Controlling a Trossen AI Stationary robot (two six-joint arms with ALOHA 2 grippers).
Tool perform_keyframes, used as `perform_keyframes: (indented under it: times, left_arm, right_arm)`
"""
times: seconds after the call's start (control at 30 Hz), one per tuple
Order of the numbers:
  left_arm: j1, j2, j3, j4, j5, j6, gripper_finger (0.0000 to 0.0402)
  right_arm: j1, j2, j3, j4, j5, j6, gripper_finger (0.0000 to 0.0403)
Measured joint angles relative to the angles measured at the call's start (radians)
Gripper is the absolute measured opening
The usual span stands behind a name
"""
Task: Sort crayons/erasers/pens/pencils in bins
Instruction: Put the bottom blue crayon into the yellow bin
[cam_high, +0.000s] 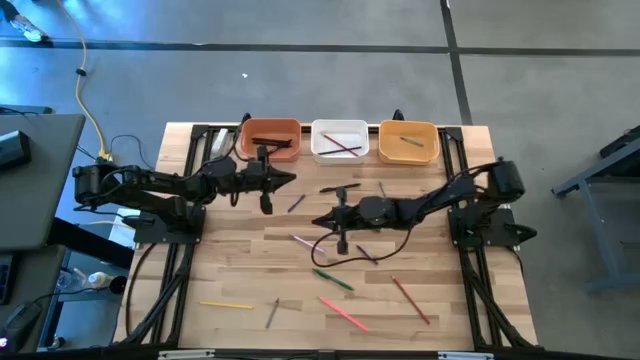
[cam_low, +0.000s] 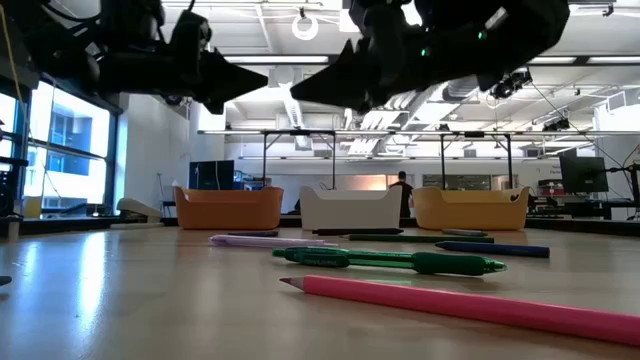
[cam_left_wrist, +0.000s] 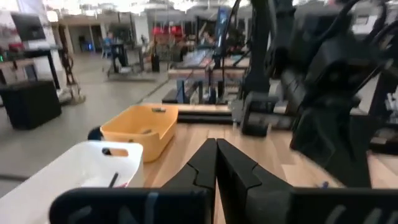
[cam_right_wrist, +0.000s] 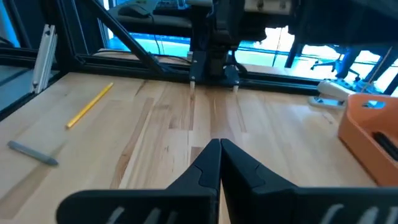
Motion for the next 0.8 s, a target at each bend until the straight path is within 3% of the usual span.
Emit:
perform_keyframes:
  times: [0.27,0.43,0.63,0.7,0.8]
  left_arm:
    - [-0.016,-0.015,-0.019,0.028,0.002,0.003,0.0001]
    - [-0.016,-0.015,-0.019,0.027,0.006,-0.006,0.0]
    - [-0.015,-0.015,-0.019,0.027,0.043,-0.012,0.0]
    - [-0.015,-0.015,-0.018,0.026,0.044,-0.013,0.0001]
    - [-0.015,-0.015,-0.018,0.026,0.044,-0.008,0.0]
  right_arm:
    - [0.029,0.188,0.0,0.259,-0.045,0.035,0.0]
    - [0.055,0.229,0.0,0.279,-0.047,0.077,0.0]
    - [0.08,0.15,-0.122,0.244,-0.005,0.168,0.0]
    - [0.094,0.093,-0.184,0.233,0.051,0.214,0.0]
    - [0.135,-0.026,-0.24,0.08,0.144,0.267,0.0]
